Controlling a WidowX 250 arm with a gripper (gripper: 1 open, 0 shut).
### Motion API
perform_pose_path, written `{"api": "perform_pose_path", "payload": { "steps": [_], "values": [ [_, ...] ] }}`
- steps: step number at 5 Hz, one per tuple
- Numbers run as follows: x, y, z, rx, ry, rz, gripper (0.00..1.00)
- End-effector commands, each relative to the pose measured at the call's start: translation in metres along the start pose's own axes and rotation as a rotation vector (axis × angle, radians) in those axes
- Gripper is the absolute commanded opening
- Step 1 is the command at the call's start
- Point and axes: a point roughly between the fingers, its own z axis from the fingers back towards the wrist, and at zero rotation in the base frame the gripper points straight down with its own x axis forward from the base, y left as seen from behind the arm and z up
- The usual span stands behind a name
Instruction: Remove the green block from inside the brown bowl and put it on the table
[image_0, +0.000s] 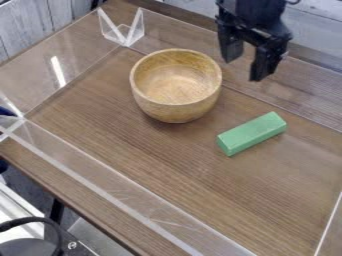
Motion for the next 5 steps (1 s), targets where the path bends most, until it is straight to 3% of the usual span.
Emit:
{"api": "perform_pose_path", "payload": {
  "steps": [1, 3, 5],
  "values": [
    [0.001, 0.010, 0.005, 0.001, -0.047, -0.063, 1.00],
    [0.014, 0.000, -0.007, 0.010, -0.033, -0.014, 1.00],
    [0.031, -0.015, -0.004, 0.071, -0.093, 0.087, 1.00]
  ]
}}
